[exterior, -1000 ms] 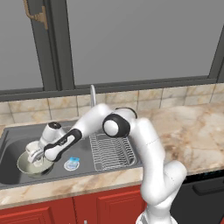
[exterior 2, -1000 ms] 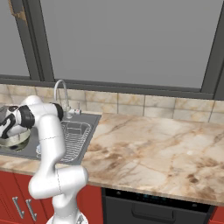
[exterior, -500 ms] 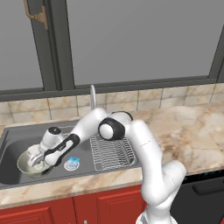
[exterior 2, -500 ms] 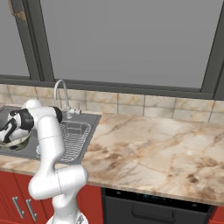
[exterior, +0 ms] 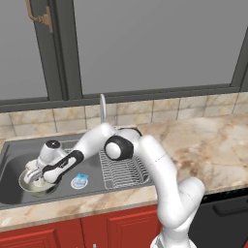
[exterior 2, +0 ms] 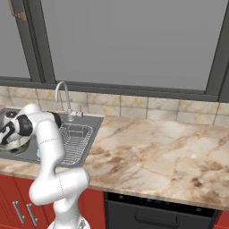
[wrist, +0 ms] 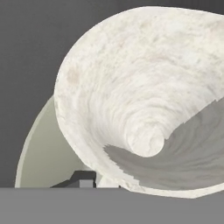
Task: Pick the jug and bowl and place them in the sink. Then turn on the water.
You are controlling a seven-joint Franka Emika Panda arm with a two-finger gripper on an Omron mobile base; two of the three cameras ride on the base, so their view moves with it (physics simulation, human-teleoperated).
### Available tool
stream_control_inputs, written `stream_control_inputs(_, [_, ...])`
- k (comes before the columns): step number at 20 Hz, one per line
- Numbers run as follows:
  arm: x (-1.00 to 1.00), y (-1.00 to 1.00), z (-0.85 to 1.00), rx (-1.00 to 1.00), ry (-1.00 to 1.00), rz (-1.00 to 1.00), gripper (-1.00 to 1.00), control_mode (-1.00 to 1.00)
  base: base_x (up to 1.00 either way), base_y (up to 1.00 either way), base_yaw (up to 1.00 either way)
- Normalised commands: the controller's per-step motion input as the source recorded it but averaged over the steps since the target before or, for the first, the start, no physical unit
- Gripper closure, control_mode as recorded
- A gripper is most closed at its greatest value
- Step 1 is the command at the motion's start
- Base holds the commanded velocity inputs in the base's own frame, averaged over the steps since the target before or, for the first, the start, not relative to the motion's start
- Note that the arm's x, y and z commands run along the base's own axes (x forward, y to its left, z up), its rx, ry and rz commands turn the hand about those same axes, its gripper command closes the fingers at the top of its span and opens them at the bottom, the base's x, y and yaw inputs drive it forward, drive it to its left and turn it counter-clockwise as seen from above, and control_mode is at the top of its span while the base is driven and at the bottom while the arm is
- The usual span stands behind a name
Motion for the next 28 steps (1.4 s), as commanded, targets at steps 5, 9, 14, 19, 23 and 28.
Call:
stream_control_inputs(5, [0.15, 0.01, -0.29, 0.0, 0.0, 0.0, 1.0, -1.0, 0.0, 0.0, 0.0])
stream_control_inputs(9, [0.03, 0.0, -0.15, 0.0, 0.0, 0.0, 1.0, -1.0, 0.0, 0.0, 0.0])
stream_control_inputs(14, [0.0, 0.0, 0.0, 0.0, 0.0, 0.0, -1.0, -1.0, 0.0, 0.0, 0.0])
stream_control_inputs(19, [0.0, 0.0, 0.0, 0.0, 0.0, 0.0, -1.0, -1.0, 0.0, 0.0, 0.0])
stream_control_inputs(23, [0.0, -0.12, 0.0, 0.0, 0.0, -0.01, -1.0, -1.0, 0.0, 0.0, 0.0])
stream_control_inputs(28, [0.0, -0.2, 0.01, 0.0, -0.03, -0.04, -1.0, -1.0, 0.0, 0.0, 0.0])
